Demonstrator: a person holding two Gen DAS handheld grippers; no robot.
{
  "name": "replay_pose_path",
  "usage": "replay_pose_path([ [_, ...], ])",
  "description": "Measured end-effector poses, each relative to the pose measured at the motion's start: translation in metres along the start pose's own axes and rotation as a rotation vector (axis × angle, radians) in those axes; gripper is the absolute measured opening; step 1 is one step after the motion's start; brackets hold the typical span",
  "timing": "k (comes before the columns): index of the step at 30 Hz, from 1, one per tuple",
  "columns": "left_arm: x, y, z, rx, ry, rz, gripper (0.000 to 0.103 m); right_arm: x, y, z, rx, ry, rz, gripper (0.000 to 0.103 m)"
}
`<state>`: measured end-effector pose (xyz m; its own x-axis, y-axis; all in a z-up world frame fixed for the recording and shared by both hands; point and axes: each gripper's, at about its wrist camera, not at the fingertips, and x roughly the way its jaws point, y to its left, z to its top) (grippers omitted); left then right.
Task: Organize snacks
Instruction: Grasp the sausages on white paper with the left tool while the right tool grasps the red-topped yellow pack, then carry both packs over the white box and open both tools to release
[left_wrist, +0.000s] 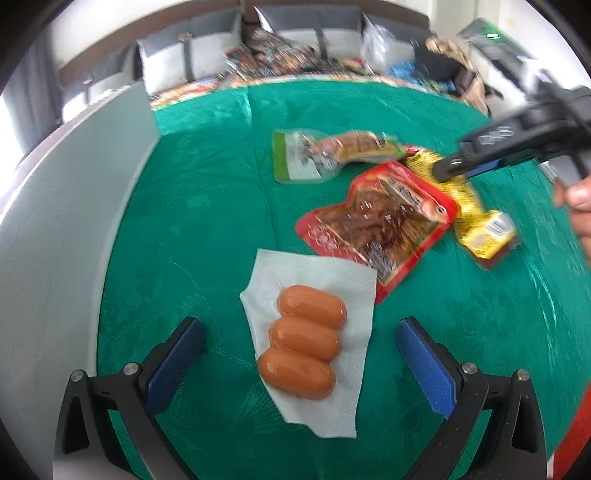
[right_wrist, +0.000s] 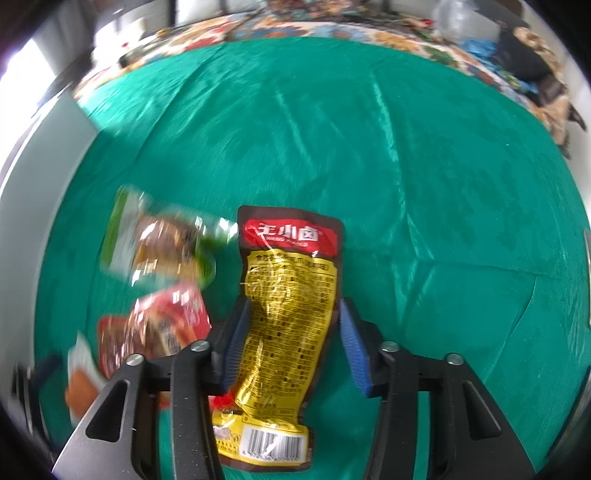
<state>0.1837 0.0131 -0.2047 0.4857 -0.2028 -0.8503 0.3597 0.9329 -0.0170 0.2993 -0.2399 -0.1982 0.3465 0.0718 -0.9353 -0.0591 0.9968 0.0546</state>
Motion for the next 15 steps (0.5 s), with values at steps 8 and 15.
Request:
replay_pose_path([
  [8, -0.011, 0.004, 0.009, -0.007, 0.045, -0.039, 0.061, -0.041, -0.057, -0.048, -0.023, 0.043, 0.042, 0.039],
  [15, -0.051, 0.010, -0.005, -0.115, -0.022, -0.103, 0.060, -0.074, -0.084, -0.078, 0.152, -0.021, 0.223, 0.039],
])
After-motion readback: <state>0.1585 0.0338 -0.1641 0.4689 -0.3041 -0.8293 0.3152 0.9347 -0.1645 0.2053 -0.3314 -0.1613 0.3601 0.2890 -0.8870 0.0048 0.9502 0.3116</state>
